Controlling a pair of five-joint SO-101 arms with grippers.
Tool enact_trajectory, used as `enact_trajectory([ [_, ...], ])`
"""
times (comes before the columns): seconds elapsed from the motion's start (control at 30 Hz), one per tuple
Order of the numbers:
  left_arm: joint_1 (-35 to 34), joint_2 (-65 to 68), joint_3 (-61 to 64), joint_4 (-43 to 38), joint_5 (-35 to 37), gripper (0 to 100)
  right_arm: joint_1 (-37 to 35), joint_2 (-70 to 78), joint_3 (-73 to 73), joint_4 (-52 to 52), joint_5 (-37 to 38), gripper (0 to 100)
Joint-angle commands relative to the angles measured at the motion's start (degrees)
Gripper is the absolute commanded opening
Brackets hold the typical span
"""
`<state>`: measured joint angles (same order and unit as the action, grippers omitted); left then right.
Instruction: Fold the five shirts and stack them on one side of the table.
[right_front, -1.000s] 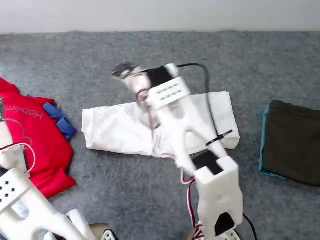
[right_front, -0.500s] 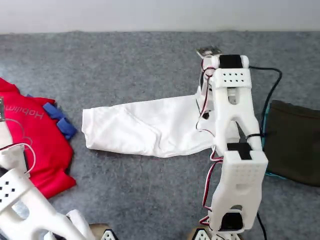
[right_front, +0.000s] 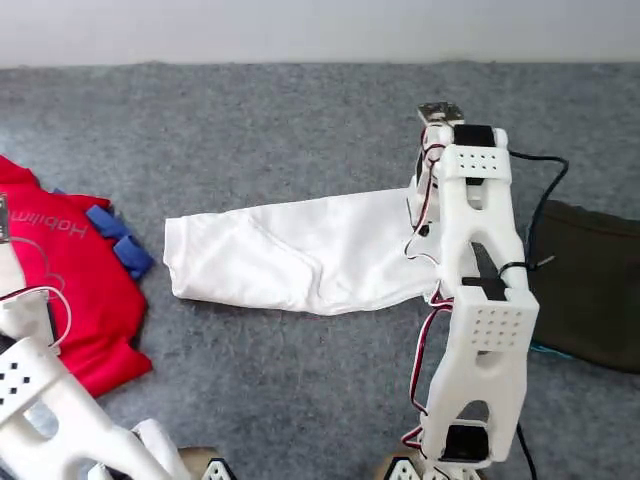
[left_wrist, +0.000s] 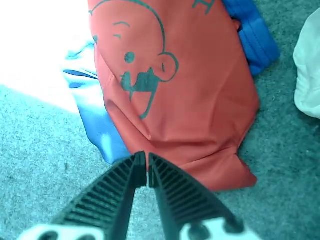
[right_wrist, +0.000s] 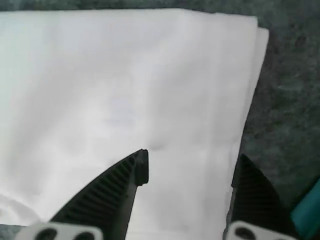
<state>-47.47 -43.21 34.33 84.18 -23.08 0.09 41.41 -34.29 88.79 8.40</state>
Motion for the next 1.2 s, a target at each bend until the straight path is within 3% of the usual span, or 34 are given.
enact_trajectory([
  [0.0,0.26,-0.97,-0.31,-0.88,-0.44,2,1.36,0.66,-1.76,-0.75,-0.44,27.9],
  [0.23,0.26,-0.97,-0.31,-0.88,-0.44,2,1.27,6.55,-1.76,-0.57,-0.35,25.7],
  [0.4,0.26,-0.97,-0.31,-0.88,-0.44,2,1.27,5.76,-1.85,1.36,1.49,0.9],
  [0.6,0.26,-0.97,-0.31,-0.88,-0.44,2,4.7,0.04,-1.85,4.97,8.62,1.0],
  [0.93,0.26,-0.97,-0.31,-0.88,-0.44,2,13.58,-10.68,-1.85,7.78,27.25,0.9],
  [1.17,0.26,-0.97,-0.31,-0.88,-0.44,2,5.23,-17.8,-1.58,14.11,29.8,0.9],
])
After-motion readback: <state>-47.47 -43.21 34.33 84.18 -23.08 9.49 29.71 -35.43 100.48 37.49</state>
